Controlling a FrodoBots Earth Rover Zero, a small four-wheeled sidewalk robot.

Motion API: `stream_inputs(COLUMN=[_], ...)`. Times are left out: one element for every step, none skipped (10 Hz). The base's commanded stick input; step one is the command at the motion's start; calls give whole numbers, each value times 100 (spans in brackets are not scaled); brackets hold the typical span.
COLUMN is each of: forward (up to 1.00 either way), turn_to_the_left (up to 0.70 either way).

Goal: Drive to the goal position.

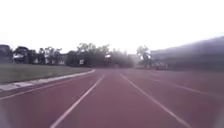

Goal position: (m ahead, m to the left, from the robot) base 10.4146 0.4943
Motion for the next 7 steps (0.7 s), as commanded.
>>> stream_inputs(forward=[70,70,70,70,70,70,70], turn_to_the_left=[-3,-1,0,0,0,0,0])
